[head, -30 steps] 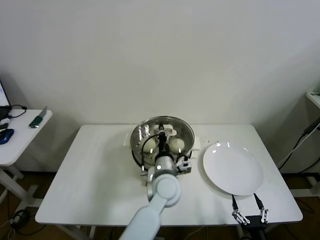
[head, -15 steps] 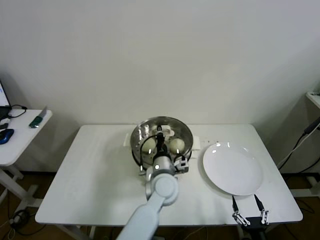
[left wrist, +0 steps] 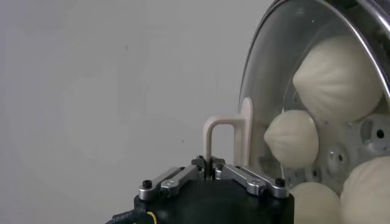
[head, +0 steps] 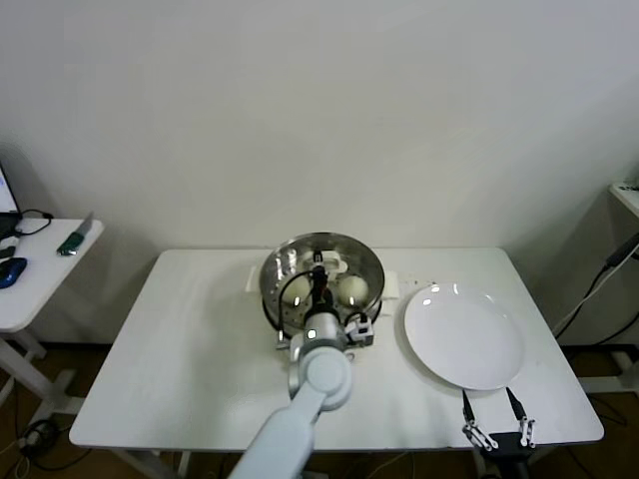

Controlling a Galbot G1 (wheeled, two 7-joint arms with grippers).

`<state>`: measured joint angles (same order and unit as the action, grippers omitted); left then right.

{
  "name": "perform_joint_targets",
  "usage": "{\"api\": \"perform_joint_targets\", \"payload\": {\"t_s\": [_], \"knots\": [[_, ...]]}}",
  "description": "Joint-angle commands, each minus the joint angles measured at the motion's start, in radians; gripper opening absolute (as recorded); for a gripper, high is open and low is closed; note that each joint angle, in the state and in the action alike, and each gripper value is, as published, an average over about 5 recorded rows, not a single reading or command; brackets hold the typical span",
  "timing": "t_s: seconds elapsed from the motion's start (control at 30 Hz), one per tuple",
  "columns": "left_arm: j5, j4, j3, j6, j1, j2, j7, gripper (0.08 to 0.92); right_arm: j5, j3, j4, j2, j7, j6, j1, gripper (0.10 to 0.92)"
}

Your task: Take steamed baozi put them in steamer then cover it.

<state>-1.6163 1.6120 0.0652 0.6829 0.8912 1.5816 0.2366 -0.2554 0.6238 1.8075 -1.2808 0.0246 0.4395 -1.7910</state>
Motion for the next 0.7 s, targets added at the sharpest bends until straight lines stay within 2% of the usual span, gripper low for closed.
{"api": "perform_joint_targets", "payload": {"t_s": [0.03,0.33,0.43,0.7], "knots": [[0.005,-0.01,-0.006,-0.011,0.005,-0.012,-0.008,0.137,0.002,0.0,-0.002,-0.001,0.0,0.002,0.001,0.823],[0.039,0.028,0.007,-0.013,0.013,-0.027,0.001,0.137,0.017,-0.004,-0.005,-0.009,0.001,-0.003,0.011,0.823],[0.059,0.045,0.015,-0.013,0.017,-0.029,0.001,0.163,0.021,-0.005,-0.006,-0.012,0.002,-0.006,0.017,0.823],[0.113,0.119,0.048,-0.002,0.029,-0.058,0.008,0.393,0.027,-0.005,-0.008,-0.016,0.003,-0.015,0.024,0.823]]}}
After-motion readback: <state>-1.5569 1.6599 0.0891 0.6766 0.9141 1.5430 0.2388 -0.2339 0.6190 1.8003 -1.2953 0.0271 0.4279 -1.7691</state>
